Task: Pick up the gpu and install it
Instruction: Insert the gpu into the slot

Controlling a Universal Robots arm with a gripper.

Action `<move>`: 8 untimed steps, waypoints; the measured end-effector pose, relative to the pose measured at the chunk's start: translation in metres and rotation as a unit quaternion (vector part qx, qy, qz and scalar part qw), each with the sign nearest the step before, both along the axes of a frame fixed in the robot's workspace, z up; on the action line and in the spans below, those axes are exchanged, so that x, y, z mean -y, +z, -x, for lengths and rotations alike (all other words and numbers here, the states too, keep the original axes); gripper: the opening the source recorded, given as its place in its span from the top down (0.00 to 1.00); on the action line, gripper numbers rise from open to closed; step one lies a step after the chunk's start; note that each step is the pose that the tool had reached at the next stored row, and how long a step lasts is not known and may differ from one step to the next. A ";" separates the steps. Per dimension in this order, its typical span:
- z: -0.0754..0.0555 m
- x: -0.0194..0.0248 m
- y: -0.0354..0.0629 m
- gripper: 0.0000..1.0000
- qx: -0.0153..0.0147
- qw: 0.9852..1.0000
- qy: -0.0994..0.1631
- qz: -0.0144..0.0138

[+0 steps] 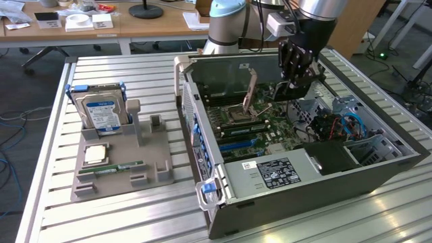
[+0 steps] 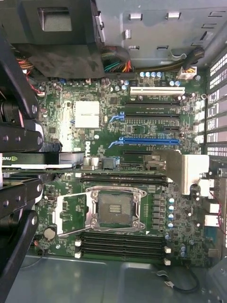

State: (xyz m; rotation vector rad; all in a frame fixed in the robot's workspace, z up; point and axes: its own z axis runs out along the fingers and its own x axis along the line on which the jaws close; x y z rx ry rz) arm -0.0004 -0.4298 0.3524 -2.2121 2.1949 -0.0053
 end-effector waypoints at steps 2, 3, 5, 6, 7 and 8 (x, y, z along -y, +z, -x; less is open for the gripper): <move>0.000 0.0011 0.0002 0.74 0.000 1.000 0.000 0.000; 0.000 0.0015 0.0002 0.74 0.000 1.000 0.000 0.000; 0.000 0.0018 -0.0004 0.74 0.000 1.000 0.000 0.000; 0.000 0.0018 -0.0012 0.74 0.000 1.000 0.000 0.000; 0.000 0.0019 -0.0024 0.74 0.000 1.000 0.000 0.000; 0.000 0.0019 -0.0035 0.74 0.000 1.000 0.000 0.000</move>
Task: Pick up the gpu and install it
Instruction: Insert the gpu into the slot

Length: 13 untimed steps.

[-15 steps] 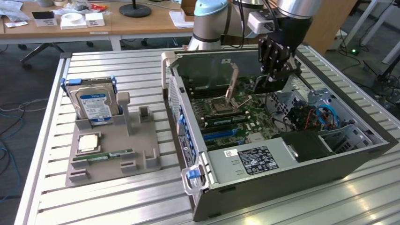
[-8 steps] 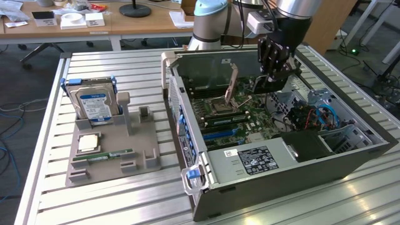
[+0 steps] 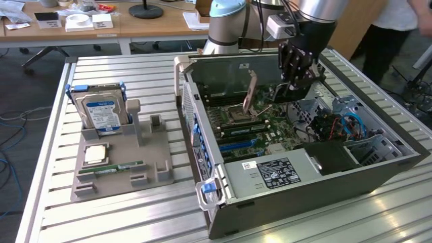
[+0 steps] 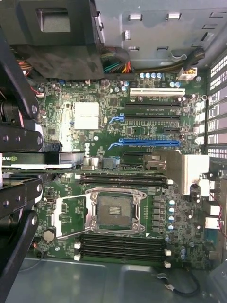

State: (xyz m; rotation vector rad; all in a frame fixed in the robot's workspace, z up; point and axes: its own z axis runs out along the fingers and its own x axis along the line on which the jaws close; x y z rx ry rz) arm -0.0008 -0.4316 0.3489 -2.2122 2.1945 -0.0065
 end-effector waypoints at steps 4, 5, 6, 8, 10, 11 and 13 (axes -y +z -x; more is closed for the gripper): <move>0.001 0.0000 -0.0048 0.74 0.001 1.000 0.000 0.000; 0.001 0.0000 -0.0060 0.74 0.001 1.000 0.000 0.000; 0.001 0.0000 -0.0074 0.74 0.001 1.000 0.000 0.000; 0.001 0.0000 -0.0099 0.74 0.001 1.000 0.000 0.000; 0.001 0.0000 -0.0125 0.74 0.001 1.000 0.000 0.000; 0.001 0.0000 -0.0137 0.74 0.001 1.000 0.000 0.000; 0.001 0.0000 -0.0164 0.74 0.001 1.000 0.000 0.000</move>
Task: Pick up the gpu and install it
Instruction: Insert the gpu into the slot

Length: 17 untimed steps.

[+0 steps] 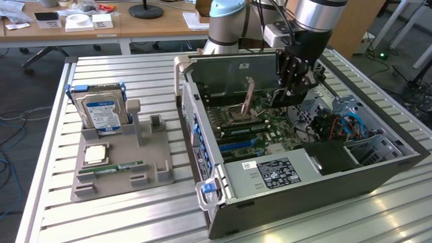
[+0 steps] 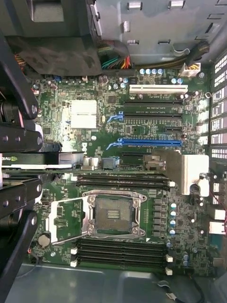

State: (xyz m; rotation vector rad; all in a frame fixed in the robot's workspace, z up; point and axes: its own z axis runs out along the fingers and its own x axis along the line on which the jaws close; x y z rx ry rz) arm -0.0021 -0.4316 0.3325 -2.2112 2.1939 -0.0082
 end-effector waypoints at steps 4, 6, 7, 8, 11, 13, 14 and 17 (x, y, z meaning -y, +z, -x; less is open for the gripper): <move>0.000 0.0000 -0.0048 0.74 0.000 1.000 0.000 0.000; 0.000 0.0000 -0.0074 0.74 0.000 1.000 0.000 0.000; 0.001 0.0000 -0.0090 0.74 0.000 1.000 0.000 0.000; 0.001 0.0000 -0.0105 0.74 0.000 1.000 0.000 0.000; 0.002 0.0000 -0.0150 0.74 0.000 1.000 0.000 0.000; 0.003 0.0000 -0.0173 0.74 0.000 1.000 0.000 0.000; 0.004 0.0000 -0.0182 0.74 0.000 1.000 -0.001 0.000; 0.004 0.0000 -0.0198 0.74 0.000 1.000 -0.006 0.000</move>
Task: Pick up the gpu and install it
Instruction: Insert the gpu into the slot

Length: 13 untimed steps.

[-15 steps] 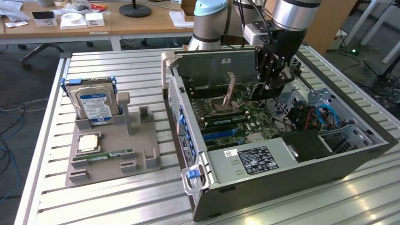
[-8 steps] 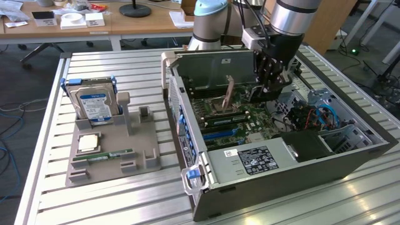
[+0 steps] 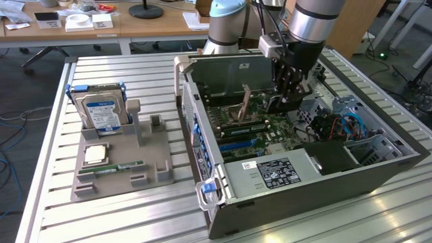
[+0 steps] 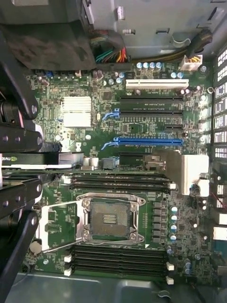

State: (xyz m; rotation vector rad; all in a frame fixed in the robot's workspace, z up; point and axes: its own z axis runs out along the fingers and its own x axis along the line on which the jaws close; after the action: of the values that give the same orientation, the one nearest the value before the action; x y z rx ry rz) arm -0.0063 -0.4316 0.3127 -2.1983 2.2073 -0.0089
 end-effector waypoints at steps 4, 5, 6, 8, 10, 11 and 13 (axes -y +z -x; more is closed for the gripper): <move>0.000 0.0000 -0.0010 0.74 0.000 1.000 -0.017 0.000; 0.000 0.0001 -0.0010 0.74 0.000 1.000 -0.018 0.000; 0.000 0.0000 -0.0011 0.74 0.000 1.000 -0.018 0.000; 0.000 0.0009 -0.0014 0.74 0.000 1.000 -0.018 0.000; 0.000 0.0036 -0.0012 0.74 0.000 1.000 -0.018 0.000; 0.001 0.0047 -0.0012 0.74 0.000 1.000 -0.018 0.000; 0.001 0.0060 -0.0013 0.74 0.000 1.000 -0.018 0.000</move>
State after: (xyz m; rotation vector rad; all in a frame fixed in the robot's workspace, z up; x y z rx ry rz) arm -0.0077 -0.4376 0.3114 -2.1586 2.2464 -0.0098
